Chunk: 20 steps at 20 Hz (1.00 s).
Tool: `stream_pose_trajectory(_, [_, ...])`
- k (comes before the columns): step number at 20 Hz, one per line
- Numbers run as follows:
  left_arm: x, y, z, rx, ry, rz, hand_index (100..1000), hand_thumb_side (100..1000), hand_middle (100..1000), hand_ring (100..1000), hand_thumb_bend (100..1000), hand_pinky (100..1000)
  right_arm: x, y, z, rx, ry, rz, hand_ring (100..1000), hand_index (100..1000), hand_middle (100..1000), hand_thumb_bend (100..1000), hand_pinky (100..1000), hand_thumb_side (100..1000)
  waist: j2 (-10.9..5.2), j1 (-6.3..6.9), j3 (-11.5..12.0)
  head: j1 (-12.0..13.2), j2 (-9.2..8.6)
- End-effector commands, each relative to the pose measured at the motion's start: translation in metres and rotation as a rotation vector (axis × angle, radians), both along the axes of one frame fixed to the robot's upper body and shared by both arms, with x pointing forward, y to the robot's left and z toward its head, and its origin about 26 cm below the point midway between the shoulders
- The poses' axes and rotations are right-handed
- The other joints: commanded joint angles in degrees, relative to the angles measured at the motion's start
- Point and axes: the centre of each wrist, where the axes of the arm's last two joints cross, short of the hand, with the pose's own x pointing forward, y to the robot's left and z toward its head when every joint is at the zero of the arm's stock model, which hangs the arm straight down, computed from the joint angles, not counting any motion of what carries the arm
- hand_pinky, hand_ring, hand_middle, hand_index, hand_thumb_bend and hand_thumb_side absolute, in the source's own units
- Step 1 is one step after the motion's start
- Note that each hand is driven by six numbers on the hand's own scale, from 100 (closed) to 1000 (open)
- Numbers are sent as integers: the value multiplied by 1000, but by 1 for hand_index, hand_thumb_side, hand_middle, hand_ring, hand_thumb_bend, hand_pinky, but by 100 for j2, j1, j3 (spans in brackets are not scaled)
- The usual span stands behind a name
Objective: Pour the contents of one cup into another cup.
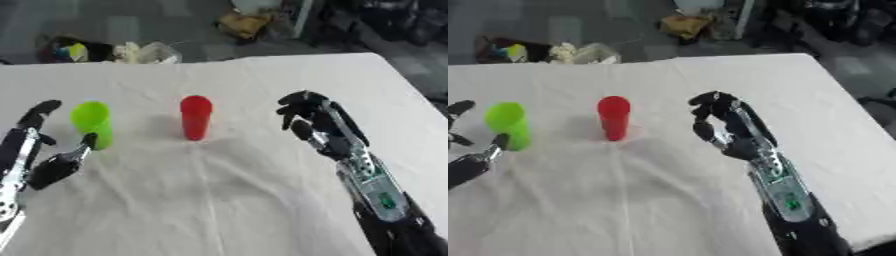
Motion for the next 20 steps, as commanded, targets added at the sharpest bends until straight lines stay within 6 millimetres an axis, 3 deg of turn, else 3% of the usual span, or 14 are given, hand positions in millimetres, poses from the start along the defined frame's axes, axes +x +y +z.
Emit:
stream_pose_trajectory(1, [4, 5, 12, 32, -25, 8, 961, 567, 937, 1000, 397, 616, 1, 0, 11, -3, -35, 11, 419, 689, 424, 647, 717, 656, -74, 1, -23, 20, -75])
stream_pose_trajectory(20, [8, 3, 12, -4, -6, -27, 961, 629, 928, 1000, 422, 597, 2, 3, 12, -5, -39, 22, 415, 688, 420, 646, 715, 657, 25, -10, -196, 8, -102])
